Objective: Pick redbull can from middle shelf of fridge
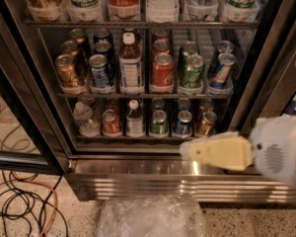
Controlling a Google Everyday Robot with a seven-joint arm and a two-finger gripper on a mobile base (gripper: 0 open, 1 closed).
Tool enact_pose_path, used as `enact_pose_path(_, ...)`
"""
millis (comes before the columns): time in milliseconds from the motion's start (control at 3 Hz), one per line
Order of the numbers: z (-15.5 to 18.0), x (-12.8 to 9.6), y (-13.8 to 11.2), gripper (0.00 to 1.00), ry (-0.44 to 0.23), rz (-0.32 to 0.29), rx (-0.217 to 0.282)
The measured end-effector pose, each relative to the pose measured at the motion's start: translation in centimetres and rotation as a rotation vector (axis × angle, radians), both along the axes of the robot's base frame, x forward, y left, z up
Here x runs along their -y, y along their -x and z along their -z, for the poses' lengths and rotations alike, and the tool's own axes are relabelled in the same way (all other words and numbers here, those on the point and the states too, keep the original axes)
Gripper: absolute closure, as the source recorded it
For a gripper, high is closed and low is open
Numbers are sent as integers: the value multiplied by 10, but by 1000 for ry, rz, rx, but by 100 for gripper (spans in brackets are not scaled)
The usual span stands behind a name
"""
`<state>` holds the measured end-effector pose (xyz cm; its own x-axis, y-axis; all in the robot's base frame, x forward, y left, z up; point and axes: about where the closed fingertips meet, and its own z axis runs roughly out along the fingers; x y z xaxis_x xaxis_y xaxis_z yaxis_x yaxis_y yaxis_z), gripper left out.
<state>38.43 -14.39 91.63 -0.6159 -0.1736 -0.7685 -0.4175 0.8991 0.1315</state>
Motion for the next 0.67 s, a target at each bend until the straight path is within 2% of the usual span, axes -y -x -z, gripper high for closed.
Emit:
enact_pose_path(333, 74, -42, 16, 0, 36, 5, 56)
enact_pose_path(667, 74, -42, 16, 0, 36, 6, 56)
